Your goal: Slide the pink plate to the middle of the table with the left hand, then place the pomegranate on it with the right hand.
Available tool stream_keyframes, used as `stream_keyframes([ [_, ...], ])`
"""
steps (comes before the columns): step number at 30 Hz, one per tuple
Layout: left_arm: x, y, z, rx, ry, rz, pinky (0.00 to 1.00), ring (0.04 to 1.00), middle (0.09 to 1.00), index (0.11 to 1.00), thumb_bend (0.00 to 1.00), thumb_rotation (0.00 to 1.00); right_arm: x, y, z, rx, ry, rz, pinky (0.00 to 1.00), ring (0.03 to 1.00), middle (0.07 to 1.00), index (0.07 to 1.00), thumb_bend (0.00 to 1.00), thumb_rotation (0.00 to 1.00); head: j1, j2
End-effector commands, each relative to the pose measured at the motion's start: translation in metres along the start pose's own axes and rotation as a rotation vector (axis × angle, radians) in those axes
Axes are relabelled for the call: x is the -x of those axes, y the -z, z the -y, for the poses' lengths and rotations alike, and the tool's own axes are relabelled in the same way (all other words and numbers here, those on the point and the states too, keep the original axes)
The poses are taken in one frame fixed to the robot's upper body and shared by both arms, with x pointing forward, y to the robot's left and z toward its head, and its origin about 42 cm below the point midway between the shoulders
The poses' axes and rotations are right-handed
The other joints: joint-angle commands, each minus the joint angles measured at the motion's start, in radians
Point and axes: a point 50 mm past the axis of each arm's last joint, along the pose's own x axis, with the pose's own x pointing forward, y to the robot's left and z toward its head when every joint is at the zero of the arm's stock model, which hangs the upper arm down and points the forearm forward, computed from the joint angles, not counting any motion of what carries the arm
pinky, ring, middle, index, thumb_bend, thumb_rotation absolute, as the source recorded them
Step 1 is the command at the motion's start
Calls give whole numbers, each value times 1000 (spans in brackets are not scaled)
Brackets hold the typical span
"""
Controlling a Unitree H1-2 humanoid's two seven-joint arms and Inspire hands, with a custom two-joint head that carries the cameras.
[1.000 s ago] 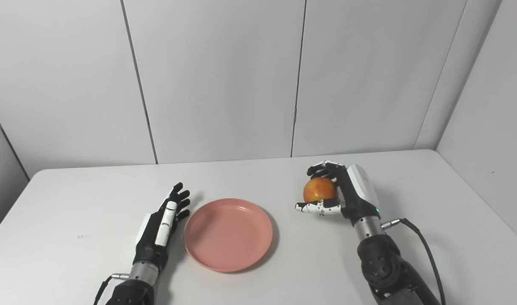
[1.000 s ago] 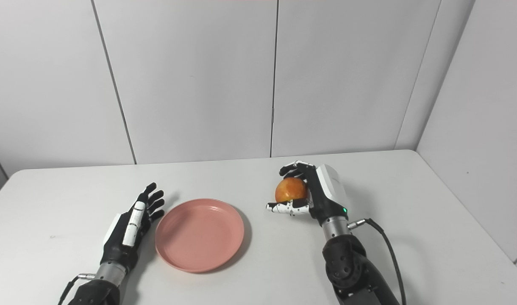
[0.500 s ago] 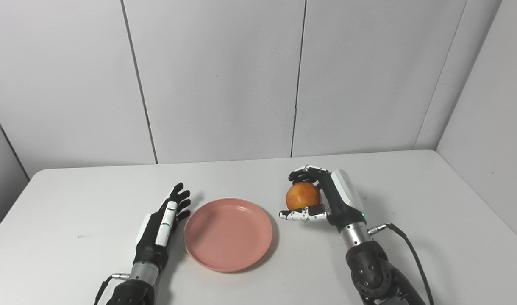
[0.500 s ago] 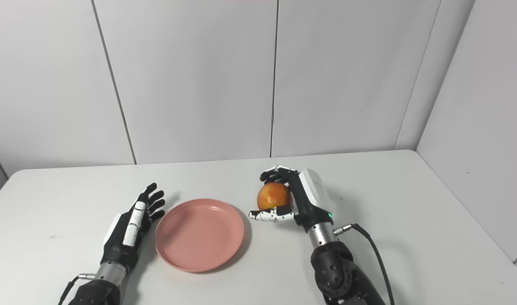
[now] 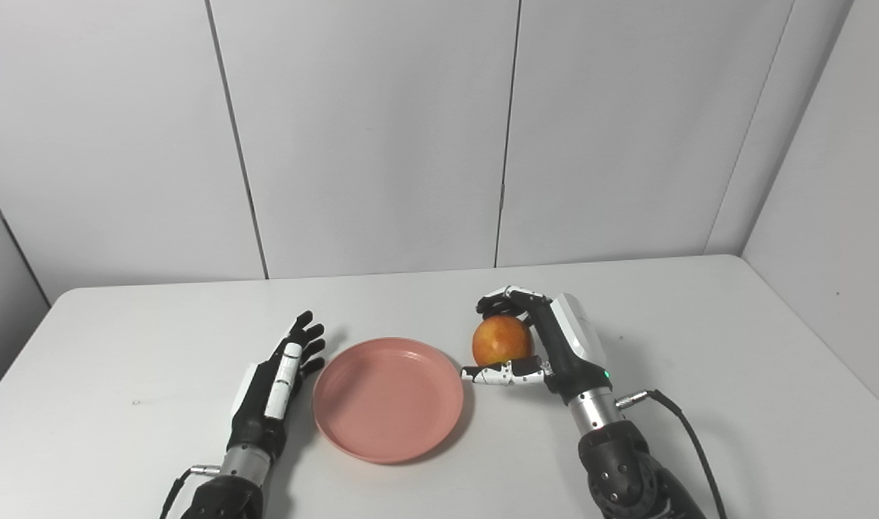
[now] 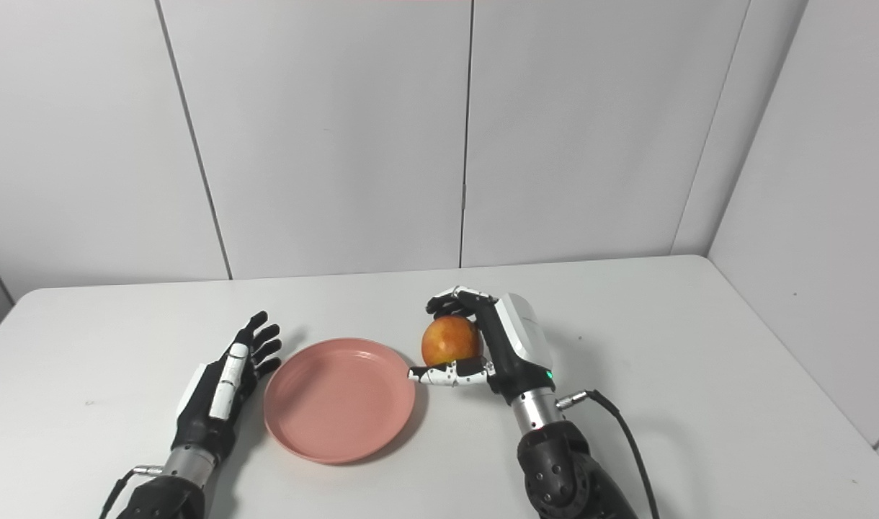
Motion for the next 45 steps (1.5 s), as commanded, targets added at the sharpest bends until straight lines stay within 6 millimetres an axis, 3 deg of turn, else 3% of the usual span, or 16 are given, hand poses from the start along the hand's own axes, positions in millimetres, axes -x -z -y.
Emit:
stream_keyframes([
  [1, -2, 0, 9, -16, 36, -9, 865, 905, 915, 917, 513, 1000, -11, -18, 8, -12, 39, 109, 304, 373, 478, 548, 506, 0, -3, 1],
  [16, -6, -3, 25, -54, 58, -17, 862, 910, 925, 928, 523, 1000, -14, -36, 5, -66, 17, 165, 316, 383, 476, 546, 507, 0, 38, -9],
  [28, -5, -4, 30, -48, 68, -8, 867, 916, 927, 925, 548, 1000, -23, -54, -22, -94, -30, 175, 293, 372, 467, 552, 506, 0, 51, 0],
  [45, -7, -7, 34, -52, 72, -5, 874, 926, 939, 925, 561, 1000, -29, -55, -50, -70, -118, 153, 286, 371, 451, 546, 507, 0, 62, 8],
])
